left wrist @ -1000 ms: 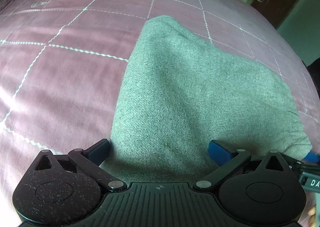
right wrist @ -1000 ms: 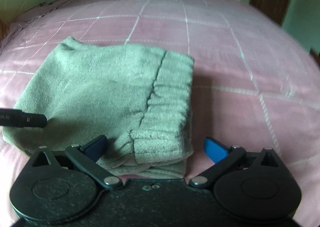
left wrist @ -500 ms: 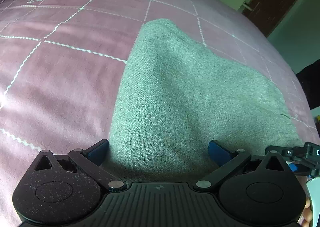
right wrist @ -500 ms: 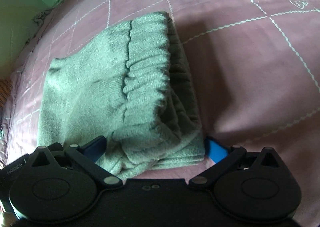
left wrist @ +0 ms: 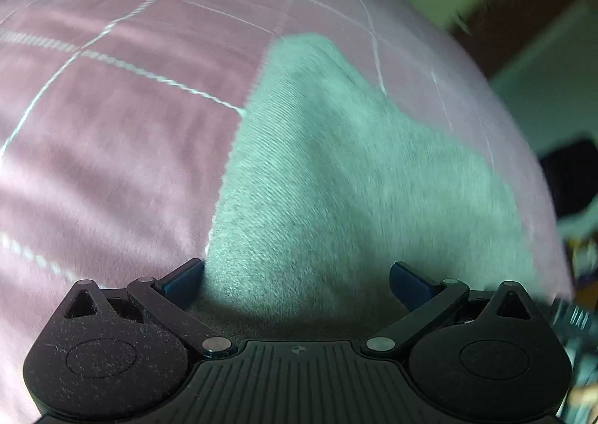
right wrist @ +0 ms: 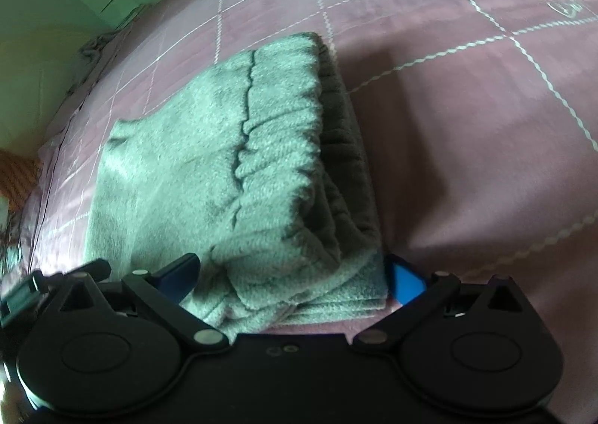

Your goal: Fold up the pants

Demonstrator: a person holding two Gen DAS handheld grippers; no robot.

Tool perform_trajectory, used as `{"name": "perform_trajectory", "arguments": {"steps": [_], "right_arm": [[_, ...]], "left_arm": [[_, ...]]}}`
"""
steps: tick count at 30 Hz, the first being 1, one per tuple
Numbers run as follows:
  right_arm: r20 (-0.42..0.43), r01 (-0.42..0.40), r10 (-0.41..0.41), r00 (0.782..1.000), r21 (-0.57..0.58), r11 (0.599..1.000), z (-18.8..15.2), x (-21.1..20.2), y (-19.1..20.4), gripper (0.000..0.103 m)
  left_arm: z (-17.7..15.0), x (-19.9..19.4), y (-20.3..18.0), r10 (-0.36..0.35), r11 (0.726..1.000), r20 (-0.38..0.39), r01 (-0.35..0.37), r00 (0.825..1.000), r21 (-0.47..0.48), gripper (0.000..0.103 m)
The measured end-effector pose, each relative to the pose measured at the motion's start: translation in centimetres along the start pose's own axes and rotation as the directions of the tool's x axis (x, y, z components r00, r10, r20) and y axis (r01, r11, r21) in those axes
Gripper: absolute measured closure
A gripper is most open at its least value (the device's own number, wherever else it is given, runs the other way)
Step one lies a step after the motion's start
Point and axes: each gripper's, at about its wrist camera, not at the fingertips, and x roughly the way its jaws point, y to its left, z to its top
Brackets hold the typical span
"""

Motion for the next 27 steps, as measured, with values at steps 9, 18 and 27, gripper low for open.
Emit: {"name": "perform_trajectory", "arguments": {"steps": [9, 18, 27], "right_arm": [[0.018, -0.101, 0.100, 0.995, 0.101, 0.990, 0.1, -2.0, -2.8, 0.015], [0.007, -0.163, 0.163, 0.987, 0.086, 0.983, 1.0, -2.4, -4.5, 0.020], [0.024, -0.234, 0.233, 0.972, 0.148, 0.961, 1.3, -0.9, -5.6, 0.035]], "left_arm": [[1.9, -0.2, 1.3, -0.053, 0.998, -0.056, 0.050, 0.997, -0.042, 0.019], [2.9, 1.0, 4.4, -0.202, 0.969, -0.090, 0.186, 0.975, -0.159, 0.033], [3.1, 2.1, 2.3, -0.239, 0.964, -0.080, 0.226, 0.968, -0.142, 0.043]]}}
